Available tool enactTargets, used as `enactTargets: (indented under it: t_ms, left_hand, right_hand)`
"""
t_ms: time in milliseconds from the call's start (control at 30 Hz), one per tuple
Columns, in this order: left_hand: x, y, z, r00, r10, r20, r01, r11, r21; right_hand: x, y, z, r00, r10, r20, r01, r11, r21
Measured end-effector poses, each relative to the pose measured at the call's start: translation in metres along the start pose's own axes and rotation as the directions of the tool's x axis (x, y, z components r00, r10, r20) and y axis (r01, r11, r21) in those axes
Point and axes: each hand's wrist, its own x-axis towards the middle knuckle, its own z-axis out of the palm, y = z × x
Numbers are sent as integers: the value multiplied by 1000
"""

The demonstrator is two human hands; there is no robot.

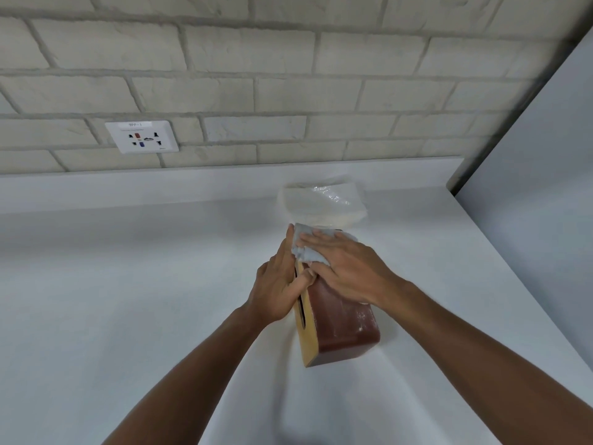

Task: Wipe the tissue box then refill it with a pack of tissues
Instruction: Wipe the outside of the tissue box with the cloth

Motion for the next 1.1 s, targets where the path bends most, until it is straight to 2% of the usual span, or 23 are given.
enactTargets:
  t_ms: [200, 367, 467, 600, 800, 900, 967, 1033, 1100]
  left_hand:
    - [-2, 6, -6, 1000, 14, 5, -14, 1000, 8]
    - [-2, 4, -2, 999, -35, -9, 35, 999, 41]
    - [-2, 4, -1, 1000, -22, -12, 23, 999, 41]
    - [-1, 5, -4, 999, 34, -30, -33, 999, 30]
    - [-4, 8, -3, 999, 28, -35, -26, 998, 53]
    - [-4, 7, -2, 999, -19, -28, 21, 998, 66]
    - [-3, 7, -3, 999, -41, -34, 44, 997, 69]
    - [-3, 6, -1, 998, -38, -41, 40, 998, 57]
    - [-2, 6, 0, 999, -20, -48, 23, 998, 51]
  right_hand:
    - [33, -1, -3, 995, 97, -13, -97, 995, -34]
    - [-11, -1, 0, 998, -31, -49, 32, 999, 17]
    - [-3, 0, -7, 999, 31, 27, -32, 999, 20]
    - [36, -2, -10, 994, 105, 6, -105, 994, -3]
    - [-12, 20, 8, 999, -29, 18, 29, 1000, 5]
    - [-15, 41, 5, 998, 46, 29, -48, 998, 45]
    - [-4, 51, 1, 984, 175, -28, -171, 979, 111]
    - [4, 56, 0, 935, 346, -72, -310, 901, 305]
    - [7, 58, 4, 900, 431, -55, -362, 813, 456]
